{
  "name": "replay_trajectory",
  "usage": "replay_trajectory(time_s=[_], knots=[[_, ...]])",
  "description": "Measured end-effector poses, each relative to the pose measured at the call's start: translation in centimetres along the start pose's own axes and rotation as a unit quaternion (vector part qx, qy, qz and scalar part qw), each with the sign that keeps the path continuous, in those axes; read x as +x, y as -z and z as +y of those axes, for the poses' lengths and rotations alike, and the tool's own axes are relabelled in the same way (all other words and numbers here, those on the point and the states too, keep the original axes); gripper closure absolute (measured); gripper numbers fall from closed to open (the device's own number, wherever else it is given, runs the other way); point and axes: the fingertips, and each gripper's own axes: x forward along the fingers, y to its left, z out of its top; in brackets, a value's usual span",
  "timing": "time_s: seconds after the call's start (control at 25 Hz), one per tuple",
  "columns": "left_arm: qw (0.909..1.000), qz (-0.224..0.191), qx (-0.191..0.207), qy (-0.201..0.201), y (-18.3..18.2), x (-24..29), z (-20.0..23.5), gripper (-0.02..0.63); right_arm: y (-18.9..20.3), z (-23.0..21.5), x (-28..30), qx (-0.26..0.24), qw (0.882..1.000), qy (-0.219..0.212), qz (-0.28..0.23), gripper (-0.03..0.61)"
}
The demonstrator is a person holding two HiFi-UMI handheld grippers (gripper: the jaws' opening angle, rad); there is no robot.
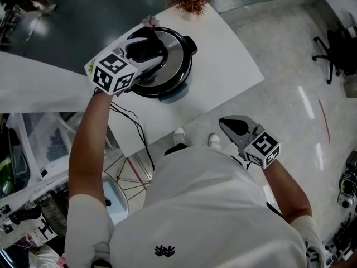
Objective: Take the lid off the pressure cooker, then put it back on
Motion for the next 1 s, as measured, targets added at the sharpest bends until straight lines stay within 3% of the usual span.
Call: replay_trajectory(time_s=[0.16,0.52,1.0], knots=[[0.9998,-0.005,0.01,-0.017,-0.1,-0.2,0.4,0.302,-0.1,-0.2,-0.1,-0.003,1.0,-0.004,-0.001,0.565],[0.9974,-0.031,-0.011,-0.064,-1.1,-3.5,0.6,0.304,-0.3,-0.2,-0.7,-0.018,0.999,-0.027,0.001,0.565],[0.9839,-0.061,-0.075,-0.15,0.0,-9.4,-1.9,0.345,-0.7,0.5,-1.3,-0.052,0.995,-0.082,0.01,0.565]])
